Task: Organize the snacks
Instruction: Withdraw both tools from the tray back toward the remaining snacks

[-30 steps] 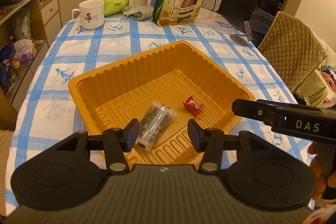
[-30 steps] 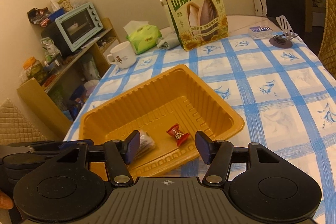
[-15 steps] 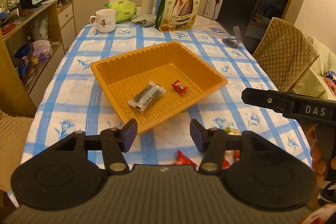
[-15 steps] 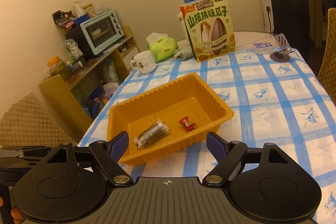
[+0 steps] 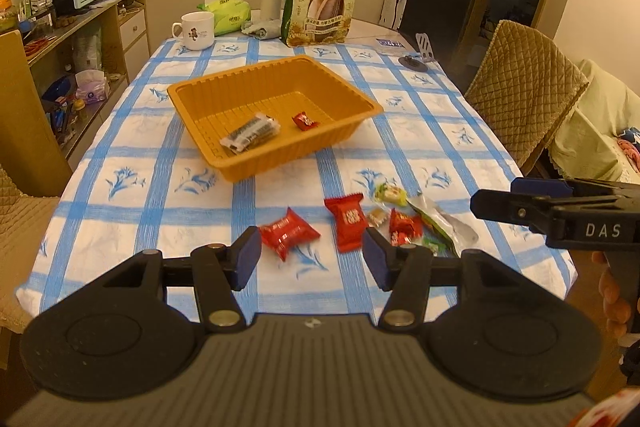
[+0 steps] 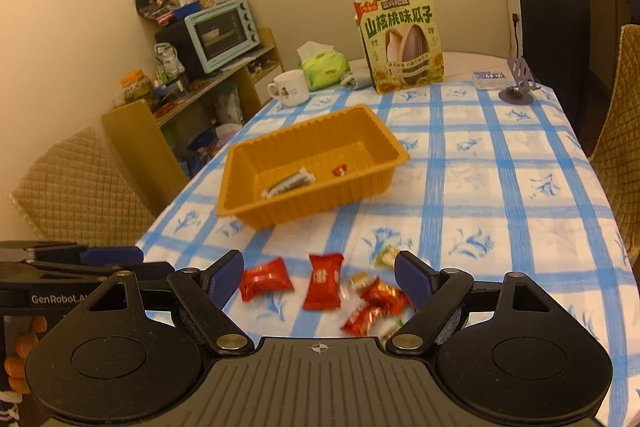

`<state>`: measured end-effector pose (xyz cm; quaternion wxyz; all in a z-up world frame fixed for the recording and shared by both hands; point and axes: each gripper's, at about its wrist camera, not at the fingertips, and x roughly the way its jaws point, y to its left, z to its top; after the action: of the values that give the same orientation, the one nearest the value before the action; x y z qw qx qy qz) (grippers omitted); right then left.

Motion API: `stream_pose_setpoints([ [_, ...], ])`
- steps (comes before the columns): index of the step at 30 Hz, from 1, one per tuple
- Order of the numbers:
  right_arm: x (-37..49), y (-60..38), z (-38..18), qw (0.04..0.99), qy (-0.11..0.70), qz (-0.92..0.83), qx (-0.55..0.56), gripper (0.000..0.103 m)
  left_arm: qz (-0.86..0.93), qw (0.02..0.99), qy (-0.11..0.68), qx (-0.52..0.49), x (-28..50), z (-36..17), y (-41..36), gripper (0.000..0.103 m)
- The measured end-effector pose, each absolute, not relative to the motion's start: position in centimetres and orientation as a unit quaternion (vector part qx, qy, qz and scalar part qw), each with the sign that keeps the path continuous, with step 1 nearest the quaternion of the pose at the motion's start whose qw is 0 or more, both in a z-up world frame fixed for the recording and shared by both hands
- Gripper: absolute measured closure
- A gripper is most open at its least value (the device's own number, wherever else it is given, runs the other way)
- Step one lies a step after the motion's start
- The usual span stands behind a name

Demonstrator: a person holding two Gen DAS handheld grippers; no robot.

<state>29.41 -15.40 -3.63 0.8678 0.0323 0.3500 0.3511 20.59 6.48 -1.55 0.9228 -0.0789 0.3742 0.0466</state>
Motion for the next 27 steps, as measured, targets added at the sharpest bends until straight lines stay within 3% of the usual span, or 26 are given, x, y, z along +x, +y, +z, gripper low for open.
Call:
stream_pose_setpoints([
  [23, 26.9, -19.5, -9.0, 0.857, 0.392, 0.335, -0.008, 0.021, 0.064, 0.904, 0.417, -0.060, 17.0, -4.9, 3.7, 0.049],
  [27, 27.8, -18.7, -9.8, 0.855, 0.403, 0.326, 0.004, 0.039, 0.059, 0.903, 0.422, -0.056, 18.1, -5.5, 4.6, 0.049],
])
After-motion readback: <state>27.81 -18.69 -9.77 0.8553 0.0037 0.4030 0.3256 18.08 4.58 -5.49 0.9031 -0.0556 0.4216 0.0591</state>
